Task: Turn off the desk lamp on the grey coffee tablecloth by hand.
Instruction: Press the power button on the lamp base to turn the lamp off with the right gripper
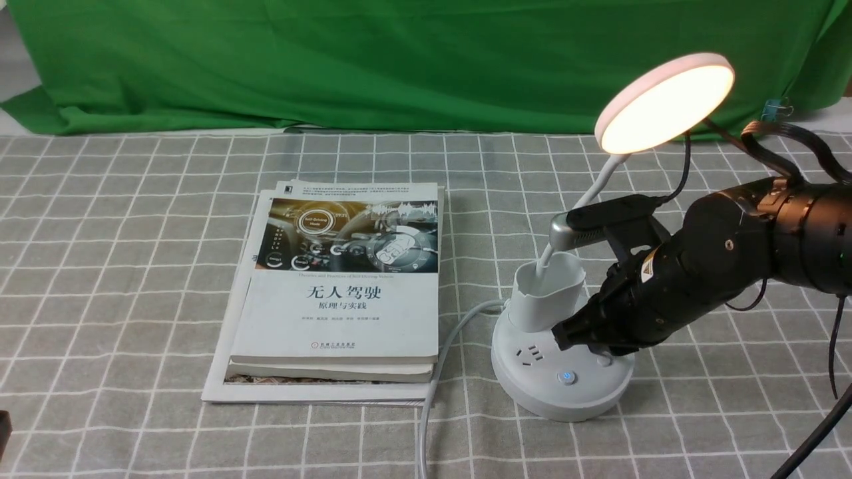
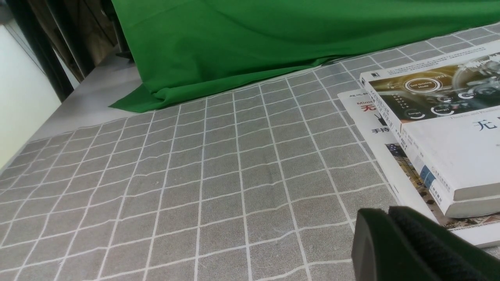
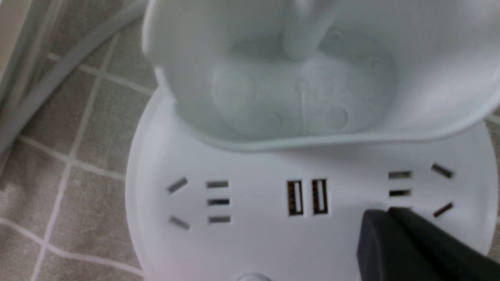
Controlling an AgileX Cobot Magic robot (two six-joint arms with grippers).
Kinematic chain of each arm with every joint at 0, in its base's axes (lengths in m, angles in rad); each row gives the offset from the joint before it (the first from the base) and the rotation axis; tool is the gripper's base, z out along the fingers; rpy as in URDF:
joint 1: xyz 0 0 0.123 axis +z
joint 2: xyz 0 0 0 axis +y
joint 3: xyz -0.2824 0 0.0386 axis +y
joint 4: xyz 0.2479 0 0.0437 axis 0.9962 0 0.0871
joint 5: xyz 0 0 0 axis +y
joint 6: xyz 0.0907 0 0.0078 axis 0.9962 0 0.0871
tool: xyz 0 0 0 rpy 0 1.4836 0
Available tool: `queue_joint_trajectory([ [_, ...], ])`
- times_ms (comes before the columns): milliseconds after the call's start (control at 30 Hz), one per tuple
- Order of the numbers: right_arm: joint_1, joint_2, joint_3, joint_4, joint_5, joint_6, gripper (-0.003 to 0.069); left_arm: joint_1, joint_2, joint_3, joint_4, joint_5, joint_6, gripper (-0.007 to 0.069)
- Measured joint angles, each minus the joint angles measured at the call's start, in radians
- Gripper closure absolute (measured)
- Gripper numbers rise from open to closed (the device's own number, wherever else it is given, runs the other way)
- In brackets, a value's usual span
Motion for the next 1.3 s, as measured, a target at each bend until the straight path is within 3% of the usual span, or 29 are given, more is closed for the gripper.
queue_joint_trajectory([
  [367,0.0,-0.109,0.003,-0.001,-0.008,0.018,0.0617,0.0,0.0,0.0,0.0,0.0,0.0,0.0606],
  [867,0.0,-0.022,0.071,0.007,-0.103,0.025,0.0614,0.0,0.0,0.0,0.0,-0.001,0.0,0.0606],
  [1300,0.0,-0.083,0.108,0.009,-0.077,0.026,0.0615,0.0,0.0,0.0,0.0,0.0,0.0,0.0606],
])
